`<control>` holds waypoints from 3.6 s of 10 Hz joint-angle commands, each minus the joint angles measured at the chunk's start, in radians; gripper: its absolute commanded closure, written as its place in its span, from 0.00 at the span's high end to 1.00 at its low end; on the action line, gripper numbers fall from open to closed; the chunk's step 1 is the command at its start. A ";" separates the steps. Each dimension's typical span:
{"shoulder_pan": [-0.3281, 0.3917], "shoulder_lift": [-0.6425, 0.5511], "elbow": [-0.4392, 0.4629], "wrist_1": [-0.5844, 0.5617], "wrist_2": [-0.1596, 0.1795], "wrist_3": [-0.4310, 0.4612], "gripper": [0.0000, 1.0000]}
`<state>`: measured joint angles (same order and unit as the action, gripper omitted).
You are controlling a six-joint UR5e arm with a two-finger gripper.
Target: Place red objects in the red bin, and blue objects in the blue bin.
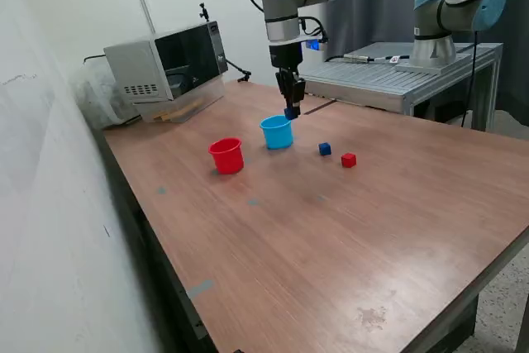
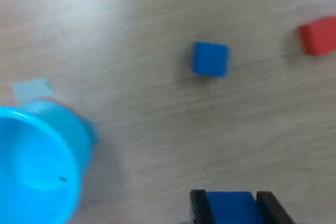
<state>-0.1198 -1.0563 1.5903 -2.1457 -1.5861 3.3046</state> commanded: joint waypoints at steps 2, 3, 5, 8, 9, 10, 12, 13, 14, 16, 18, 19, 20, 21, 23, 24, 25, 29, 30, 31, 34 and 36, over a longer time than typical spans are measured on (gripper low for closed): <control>-0.084 -0.010 0.034 0.004 -0.024 -0.005 0.00; -0.104 -0.010 0.034 0.004 -0.029 -0.005 0.00; -0.148 -0.008 0.031 0.004 -0.031 -0.011 0.00; -0.167 -0.005 0.036 0.001 -0.029 -0.011 0.00; -0.167 -0.005 0.036 0.001 -0.029 -0.013 0.00; -0.167 -0.007 0.037 0.001 -0.029 -0.011 0.00; -0.167 -0.007 0.045 0.001 -0.031 -0.011 1.00; -0.167 -0.007 0.045 0.001 -0.031 -0.013 1.00; -0.167 -0.007 0.045 0.000 -0.032 -0.013 1.00; -0.166 -0.013 0.046 -0.003 -0.032 -0.013 1.00; -0.149 -0.072 0.059 -0.003 -0.025 -0.063 1.00; -0.112 -0.115 0.065 0.004 -0.023 -0.185 1.00; -0.066 -0.163 0.098 0.003 -0.026 -0.245 1.00; -0.051 -0.172 0.126 0.001 -0.023 -0.244 1.00; 0.017 -0.177 0.154 0.000 -0.023 -0.238 1.00; 0.034 -0.177 0.163 -0.005 -0.022 -0.202 1.00; 0.040 -0.177 0.177 -0.009 -0.020 -0.133 1.00; 0.042 -0.070 0.189 -0.084 0.000 0.007 1.00; 0.042 -0.050 0.198 -0.103 0.000 0.033 1.00; 0.042 -0.032 0.204 -0.120 0.000 0.042 1.00; 0.042 0.021 0.204 -0.163 0.000 0.050 1.00; 0.043 0.035 0.209 -0.180 0.000 0.050 1.00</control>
<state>-0.0778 -1.0353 1.7966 -2.3081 -1.5861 3.3536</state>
